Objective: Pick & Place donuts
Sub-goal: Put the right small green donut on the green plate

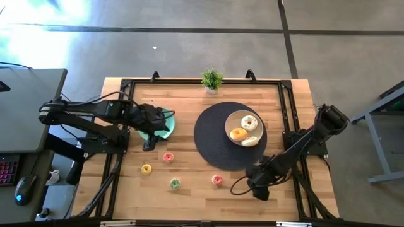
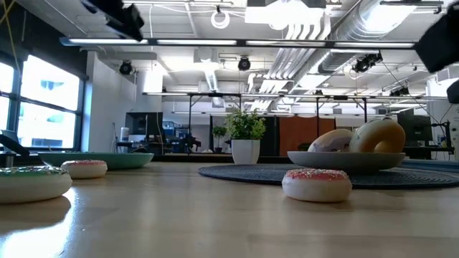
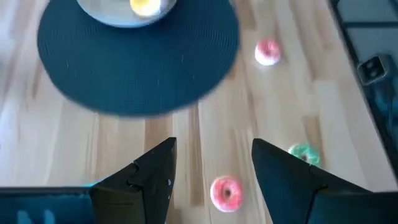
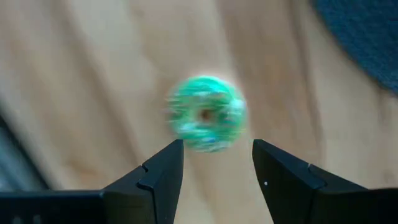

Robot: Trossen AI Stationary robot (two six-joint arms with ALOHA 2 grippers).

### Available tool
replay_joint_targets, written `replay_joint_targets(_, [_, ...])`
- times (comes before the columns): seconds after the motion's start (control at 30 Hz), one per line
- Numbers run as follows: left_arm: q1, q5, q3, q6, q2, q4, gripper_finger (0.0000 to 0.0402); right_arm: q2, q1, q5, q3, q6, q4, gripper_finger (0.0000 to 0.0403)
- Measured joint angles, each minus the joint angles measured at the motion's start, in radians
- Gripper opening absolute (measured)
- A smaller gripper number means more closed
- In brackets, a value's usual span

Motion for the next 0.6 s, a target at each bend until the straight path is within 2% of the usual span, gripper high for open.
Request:
replay_joint_targets(0.23, [0.000, -0.019, -0.006, -0.008, 0.000, -0.014, 0.0206, 0.000, -0.001, 0.014, -0.114, 0.013, 0.177, 0.0188])
replay_joint_targets(0.43, [0.000, -0.053, -0.007, -0.070, 0.001, -0.022, 0.0206, -0.001, -0.002, 0.028, -0.140, 0.018, 0.221, 0.0184])
replay_joint_targets(0.6, [0.000, -0.058, -0.007, -0.138, 0.002, -0.062, 0.0206, -0.001, -0.016, 0.053, -0.118, -0.027, 0.257, 0.0135])
